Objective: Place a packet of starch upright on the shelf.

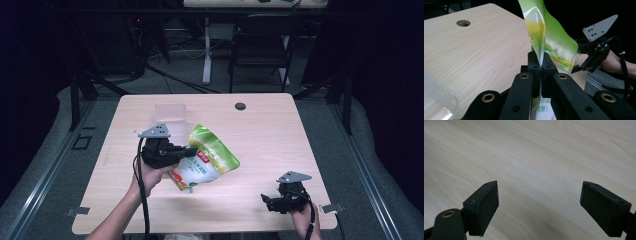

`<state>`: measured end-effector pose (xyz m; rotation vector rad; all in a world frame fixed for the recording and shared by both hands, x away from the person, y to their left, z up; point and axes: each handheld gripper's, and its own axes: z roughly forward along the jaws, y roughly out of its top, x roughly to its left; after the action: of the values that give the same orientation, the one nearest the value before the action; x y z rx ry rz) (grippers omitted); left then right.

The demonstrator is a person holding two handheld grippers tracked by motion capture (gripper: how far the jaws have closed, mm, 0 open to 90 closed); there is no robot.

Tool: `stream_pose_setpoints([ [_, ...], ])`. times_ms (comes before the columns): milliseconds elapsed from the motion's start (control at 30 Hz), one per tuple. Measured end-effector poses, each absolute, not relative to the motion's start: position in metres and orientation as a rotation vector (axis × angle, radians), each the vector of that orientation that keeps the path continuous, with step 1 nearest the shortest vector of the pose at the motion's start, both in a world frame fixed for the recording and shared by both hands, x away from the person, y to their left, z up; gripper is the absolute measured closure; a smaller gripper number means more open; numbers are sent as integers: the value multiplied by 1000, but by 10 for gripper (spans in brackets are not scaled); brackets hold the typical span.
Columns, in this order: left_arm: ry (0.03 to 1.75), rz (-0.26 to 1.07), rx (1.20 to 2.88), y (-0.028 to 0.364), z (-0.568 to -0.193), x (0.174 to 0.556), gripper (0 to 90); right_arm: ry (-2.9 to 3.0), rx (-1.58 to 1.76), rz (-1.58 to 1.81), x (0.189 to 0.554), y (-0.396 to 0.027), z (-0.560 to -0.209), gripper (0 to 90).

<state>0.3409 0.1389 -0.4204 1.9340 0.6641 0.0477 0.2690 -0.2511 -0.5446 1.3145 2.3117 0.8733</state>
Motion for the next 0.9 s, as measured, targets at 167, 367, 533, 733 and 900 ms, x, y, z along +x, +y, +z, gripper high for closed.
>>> stream_pose_setpoints([
  [167, 666, 62, 1923, 138, -410, 345, 893, 2312, 1311, 884, 269, -252, -544, 148],
  [367, 669, 91, 1918, 138, -394, 352, 893, 2311, 1317, 878, 269, -252, -545, 148],
  [533, 674, 107, 1914, 139, -390, 358, 893, 2316, 1310, 886, 269, -252, -545, 148],
  [733, 690, 122, 1900, 143, -385, 369, 893, 2315, 1308, 885, 269, -252, -544, 148],
  [900, 706, 139, 1885, 148, -379, 377, 893, 2314, 1307, 888, 269, -252, -544, 148],
])
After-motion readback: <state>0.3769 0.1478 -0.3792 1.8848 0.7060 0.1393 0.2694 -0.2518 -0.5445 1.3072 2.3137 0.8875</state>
